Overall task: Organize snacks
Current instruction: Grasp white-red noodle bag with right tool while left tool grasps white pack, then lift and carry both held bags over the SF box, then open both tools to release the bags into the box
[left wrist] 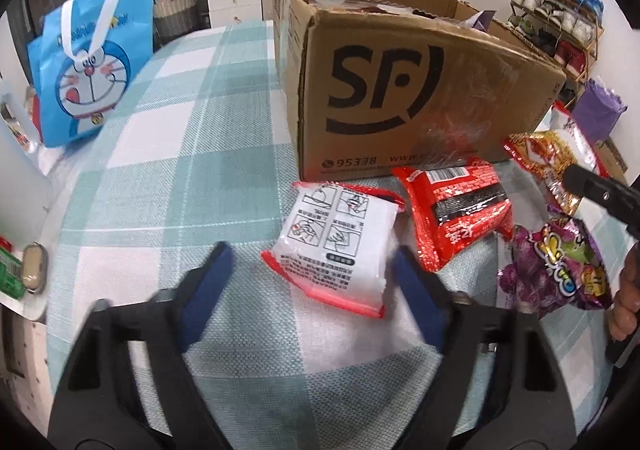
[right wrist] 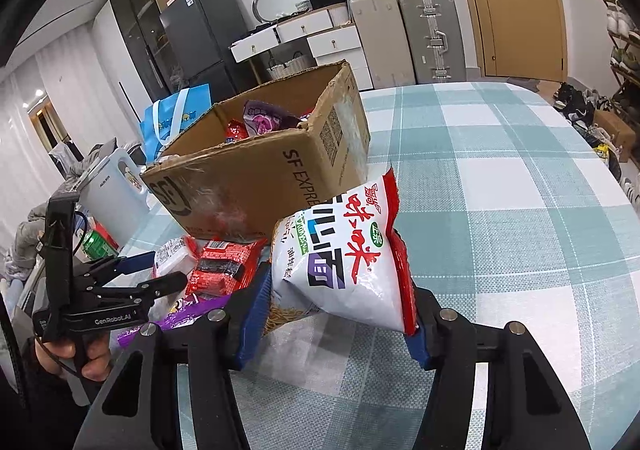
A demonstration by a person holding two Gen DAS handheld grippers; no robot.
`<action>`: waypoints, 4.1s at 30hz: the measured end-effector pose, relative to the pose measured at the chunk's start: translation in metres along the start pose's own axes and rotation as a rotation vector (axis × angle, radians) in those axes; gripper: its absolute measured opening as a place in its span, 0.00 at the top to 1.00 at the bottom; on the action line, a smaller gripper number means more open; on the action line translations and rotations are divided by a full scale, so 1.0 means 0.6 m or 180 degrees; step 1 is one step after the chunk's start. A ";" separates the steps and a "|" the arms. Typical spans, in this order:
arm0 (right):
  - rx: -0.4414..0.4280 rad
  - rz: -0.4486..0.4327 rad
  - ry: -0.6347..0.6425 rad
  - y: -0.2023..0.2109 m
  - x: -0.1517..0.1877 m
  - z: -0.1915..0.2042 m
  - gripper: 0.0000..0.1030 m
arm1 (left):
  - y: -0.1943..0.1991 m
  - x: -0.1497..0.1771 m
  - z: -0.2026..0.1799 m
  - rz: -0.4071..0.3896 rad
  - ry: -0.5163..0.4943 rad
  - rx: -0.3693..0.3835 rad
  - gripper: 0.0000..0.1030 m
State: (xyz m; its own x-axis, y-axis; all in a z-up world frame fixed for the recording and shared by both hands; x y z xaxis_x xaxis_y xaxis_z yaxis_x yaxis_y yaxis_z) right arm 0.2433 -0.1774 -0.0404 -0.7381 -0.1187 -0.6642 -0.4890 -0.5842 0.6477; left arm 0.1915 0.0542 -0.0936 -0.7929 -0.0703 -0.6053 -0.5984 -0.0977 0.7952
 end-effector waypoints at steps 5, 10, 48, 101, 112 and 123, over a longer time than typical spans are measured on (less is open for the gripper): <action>-0.0011 -0.0045 0.0010 0.005 -0.001 0.003 0.43 | 0.011 0.000 -0.006 -0.0029 0.0004 0.0178 0.57; -0.0029 -0.0098 0.0027 0.011 -0.004 0.006 0.43 | 0.028 -0.006 -0.008 -0.0141 -0.0004 0.0183 0.57; -0.0122 -0.0659 0.0197 0.109 -0.098 0.067 0.44 | 0.221 -0.102 0.007 -0.0948 0.0209 0.0195 0.57; 0.0093 -0.0128 0.0430 -0.084 -0.172 0.110 0.44 | 0.026 -0.238 -0.067 -0.0617 -0.0023 0.0080 0.57; 0.0064 -0.0259 0.0457 -0.052 -0.166 0.107 0.36 | 0.026 -0.231 -0.072 -0.0644 -0.0048 0.0043 0.54; 0.0137 -0.0395 0.0388 0.002 -0.150 0.094 0.07 | 0.084 -0.217 -0.049 -0.0804 0.0097 0.0112 0.20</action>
State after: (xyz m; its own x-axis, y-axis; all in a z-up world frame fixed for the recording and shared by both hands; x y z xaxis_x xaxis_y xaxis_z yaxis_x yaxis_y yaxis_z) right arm 0.2828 -0.1221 0.0413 -0.6102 -0.1457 -0.7787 -0.5942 -0.5659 0.5715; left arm 0.2679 0.0292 0.0243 -0.6143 -0.0780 -0.7852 -0.7810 -0.0814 0.6192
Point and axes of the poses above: each gripper's, at about its wrist camera, not at the fingertips, and y roughly against the way its jaws point, z to its left, x to its underside, the point moved 4 cm from there along -y, roughly the way its jaws point, and after that the axes turned 5 degrees about -x, right-handed, at the moved point
